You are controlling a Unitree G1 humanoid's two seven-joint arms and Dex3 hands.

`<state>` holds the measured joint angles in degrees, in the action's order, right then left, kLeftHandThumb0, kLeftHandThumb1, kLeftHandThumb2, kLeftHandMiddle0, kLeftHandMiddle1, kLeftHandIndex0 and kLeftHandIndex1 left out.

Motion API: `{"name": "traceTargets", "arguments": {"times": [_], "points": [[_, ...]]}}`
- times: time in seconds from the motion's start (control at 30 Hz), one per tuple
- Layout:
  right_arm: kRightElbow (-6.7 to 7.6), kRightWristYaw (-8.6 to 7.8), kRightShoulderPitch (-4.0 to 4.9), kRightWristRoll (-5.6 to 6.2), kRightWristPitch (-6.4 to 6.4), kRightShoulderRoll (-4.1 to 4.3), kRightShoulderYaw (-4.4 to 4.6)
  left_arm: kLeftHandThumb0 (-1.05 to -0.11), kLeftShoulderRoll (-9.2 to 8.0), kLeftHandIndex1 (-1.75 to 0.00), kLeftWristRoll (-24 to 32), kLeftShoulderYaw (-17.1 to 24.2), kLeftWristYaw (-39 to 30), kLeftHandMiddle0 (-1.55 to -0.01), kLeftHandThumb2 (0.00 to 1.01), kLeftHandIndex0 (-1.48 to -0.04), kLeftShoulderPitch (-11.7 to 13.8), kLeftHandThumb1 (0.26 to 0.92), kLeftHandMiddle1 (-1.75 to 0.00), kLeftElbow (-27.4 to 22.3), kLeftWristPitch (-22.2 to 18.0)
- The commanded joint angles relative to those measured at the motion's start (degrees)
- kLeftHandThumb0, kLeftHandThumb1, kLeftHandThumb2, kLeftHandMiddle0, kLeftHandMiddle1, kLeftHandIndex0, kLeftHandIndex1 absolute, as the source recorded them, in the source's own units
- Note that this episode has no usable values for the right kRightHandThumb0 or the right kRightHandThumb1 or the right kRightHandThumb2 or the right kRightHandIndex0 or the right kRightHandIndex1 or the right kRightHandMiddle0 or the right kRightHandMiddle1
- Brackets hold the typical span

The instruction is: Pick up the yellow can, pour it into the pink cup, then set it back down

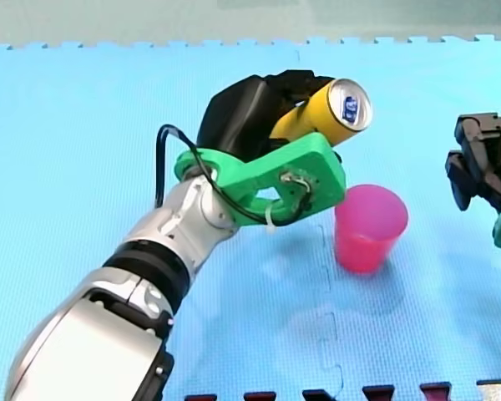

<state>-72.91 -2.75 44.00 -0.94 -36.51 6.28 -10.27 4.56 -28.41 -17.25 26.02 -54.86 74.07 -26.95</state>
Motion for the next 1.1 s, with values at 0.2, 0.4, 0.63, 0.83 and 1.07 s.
{"name": "traceTargets", "arguments": {"times": [0.2,0.4,0.63,0.83,1.07], "points": [[1.12,1.54,-0.15,0.97,-0.58,0.92,-0.85,-0.520,0.79,0.00,0.69,0.30,0.06,-1.38,0.00,-1.16,-0.91,0.825,0.00,0.20,0.24],[1.47,1.72,-0.60,1.18,-1.40,1.44,-1.04,-0.518,1.25,0.00,1.25,0.70,-0.84,-1.37,0.00,-1.16,-1.07,0.824,0.00,0.42,0.39],[1.50,2.26,-0.74,0.48,-1.91,1.47,-0.46,-0.518,1.13,0.00,0.99,0.35,-1.62,-1.37,0.00,-1.15,-1.12,0.826,0.00,0.48,0.62],[1.56,2.64,-0.57,0.33,-1.90,1.27,-0.13,-0.522,1.14,0.00,-0.03,-0.50,-0.78,-1.37,0.00,-1.15,-1.20,0.830,0.00,0.66,0.70],[1.60,2.67,-0.55,0.43,-1.88,1.17,-0.05,-0.514,1.12,0.00,-1.69,-2.08,0.83,-1.37,0.00,-1.16,-1.26,0.832,0.00,0.82,0.71]]}}
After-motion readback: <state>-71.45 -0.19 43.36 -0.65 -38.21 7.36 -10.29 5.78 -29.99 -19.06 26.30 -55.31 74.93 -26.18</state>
